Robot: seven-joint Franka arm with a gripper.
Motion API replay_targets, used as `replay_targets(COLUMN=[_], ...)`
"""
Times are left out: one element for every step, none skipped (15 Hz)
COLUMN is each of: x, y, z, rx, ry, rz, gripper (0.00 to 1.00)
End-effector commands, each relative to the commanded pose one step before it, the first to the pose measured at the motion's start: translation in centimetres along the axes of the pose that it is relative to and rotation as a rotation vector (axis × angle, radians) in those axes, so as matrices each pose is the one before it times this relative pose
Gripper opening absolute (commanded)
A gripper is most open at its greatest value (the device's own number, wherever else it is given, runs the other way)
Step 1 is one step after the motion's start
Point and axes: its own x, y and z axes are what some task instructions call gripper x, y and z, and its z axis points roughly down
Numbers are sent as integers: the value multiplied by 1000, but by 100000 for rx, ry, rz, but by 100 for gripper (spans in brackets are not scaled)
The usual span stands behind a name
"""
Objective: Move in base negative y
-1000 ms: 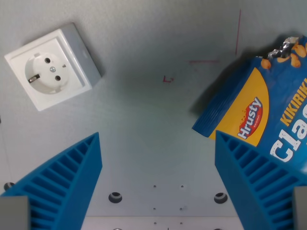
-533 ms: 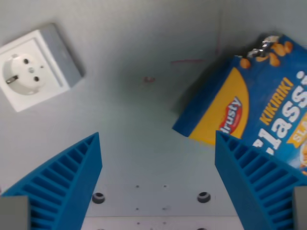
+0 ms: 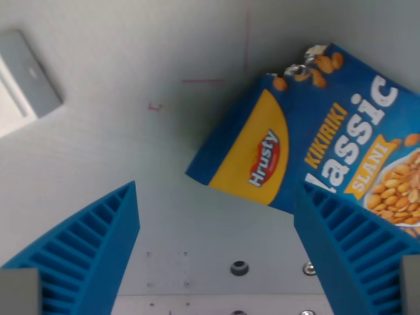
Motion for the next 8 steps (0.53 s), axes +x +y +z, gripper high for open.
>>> replay_targets(x=[-38, -35, -34, -34, -33, -33, -32, -32], y=[1461, 500, 500, 500, 500, 500, 500, 500], z=[-61, 9, 9, 9, 9, 9, 9, 9], rx=[314, 0, 0, 0, 0, 0, 0, 0], ry=[579, 0, 0, 0, 0, 0, 0, 0], rz=[-1489, 0, 0, 0, 0, 0, 0, 0], gripper=[100, 100, 100, 100, 100, 100, 100, 100])
